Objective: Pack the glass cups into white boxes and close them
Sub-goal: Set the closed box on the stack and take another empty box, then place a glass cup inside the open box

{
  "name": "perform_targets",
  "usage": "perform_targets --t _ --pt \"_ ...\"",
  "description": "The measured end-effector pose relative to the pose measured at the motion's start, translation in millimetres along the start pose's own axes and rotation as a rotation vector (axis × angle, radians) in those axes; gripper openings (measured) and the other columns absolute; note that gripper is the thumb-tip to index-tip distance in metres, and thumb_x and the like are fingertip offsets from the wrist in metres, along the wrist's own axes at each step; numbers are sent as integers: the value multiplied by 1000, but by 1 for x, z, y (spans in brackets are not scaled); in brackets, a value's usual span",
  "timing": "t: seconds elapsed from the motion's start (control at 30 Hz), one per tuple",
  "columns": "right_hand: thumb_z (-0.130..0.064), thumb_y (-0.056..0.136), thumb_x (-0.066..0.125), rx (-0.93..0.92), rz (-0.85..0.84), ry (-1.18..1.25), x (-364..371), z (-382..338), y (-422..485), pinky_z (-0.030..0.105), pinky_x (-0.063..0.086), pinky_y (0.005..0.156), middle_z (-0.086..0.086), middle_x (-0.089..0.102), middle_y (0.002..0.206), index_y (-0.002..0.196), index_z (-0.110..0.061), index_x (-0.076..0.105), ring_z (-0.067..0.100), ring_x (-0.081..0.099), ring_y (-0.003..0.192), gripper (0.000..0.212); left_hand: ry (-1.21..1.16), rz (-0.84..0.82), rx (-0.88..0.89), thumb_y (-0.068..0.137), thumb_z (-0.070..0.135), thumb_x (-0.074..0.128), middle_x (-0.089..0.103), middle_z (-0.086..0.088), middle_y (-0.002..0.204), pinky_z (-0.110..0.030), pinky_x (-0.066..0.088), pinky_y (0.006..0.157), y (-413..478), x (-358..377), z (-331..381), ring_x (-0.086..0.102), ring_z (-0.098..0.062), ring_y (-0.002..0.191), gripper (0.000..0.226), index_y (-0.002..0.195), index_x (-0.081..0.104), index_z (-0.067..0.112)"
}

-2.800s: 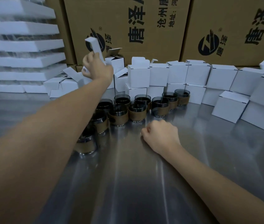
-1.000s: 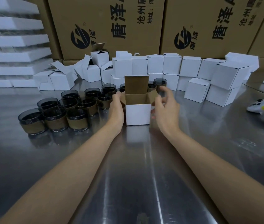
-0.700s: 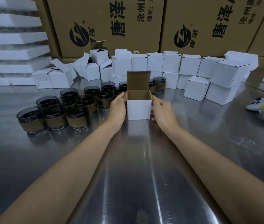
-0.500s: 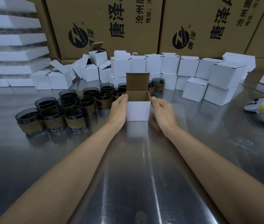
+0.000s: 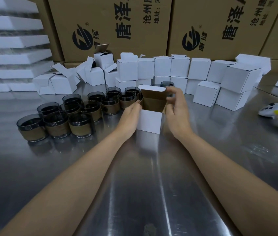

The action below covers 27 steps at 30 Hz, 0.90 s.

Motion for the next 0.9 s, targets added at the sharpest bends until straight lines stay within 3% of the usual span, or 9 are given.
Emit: perform_targets --t 0.07,0.2,0.3,0.37,0.43,0.5,0.63,0.77,0.9 --pt "-8 83 33 -16 9 1 2 -1 -1 47 54 76 -3 57 116 122 -32 38 15 59 94 46 -4 -8 8 96 18 32 67 20 70 -6 42 57 0 1 0 60 9 67 37 83 66 30" --pt "-7 81 34 14 35 88 2 4 1 43 49 72 -9 55 106 109 -41 37 19 57 86 44 -24 -24 42 98 16 32 69 22 99 -11 43 85 -3 3 4 60 6 96 37 98 63 36" --pt "-4 91 33 50 -42 62 6 9 3 25 47 84 -6 50 119 135 -32 45 5 53 92 54 -47 -46 43 98 16 35 64 25 108 -7 40 83 -6 2 6 56 11 100 38 121 60 32" --pt "-6 99 30 117 -82 34 8 16 4 20 41 95 -5 50 123 145 -22 43 -5 48 99 50 -75 -52 50 97 15 37 64 21 106 -4 42 76 -7 1 6 57 16 91 33 118 60 27" --pt "-15 103 27 170 -114 -16 9 21 3 20 35 98 -1 49 131 144 -20 44 0 44 108 45 -90 -48 54 97 15 40 62 21 101 -2 42 71 -8 0 5 57 19 83 26 111 59 26" --pt "-28 104 23 185 -138 -70 9 22 2 23 34 99 -1 42 139 142 -23 47 3 43 113 45 -99 -52 40 97 18 44 62 18 104 -9 42 79 -9 0 4 57 11 92 22 112 58 24" --pt "-32 106 20 150 -122 -43 4 20 4 22 28 108 -7 35 153 131 -20 57 3 35 131 47 -84 -103 75 99 21 50 45 12 138 -14 34 94 -11 3 7 45 5 117 27 123 50 10" --pt "-37 102 15 181 -109 -19 -1 24 5 -4 29 79 -3 60 117 120 -23 67 12 53 109 56 33 -134 105 99 26 52 16 6 158 -15 23 104 -14 7 10 25 -1 135 41 130 35 6" --pt "-47 96 14 218 -94 -4 -3 26 6 -3 33 69 -3 65 96 103 -29 71 9 55 89 60 -17 -163 117 94 36 59 19 2 158 -28 24 117 -17 10 13 23 -8 143 76 149 9 18"
Point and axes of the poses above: each hand's wrist, its own y-axis towards the middle knuckle, its own x-axis out of the palm, z = x × y, the point moved 6 cm from there along y, towards the middle knuckle
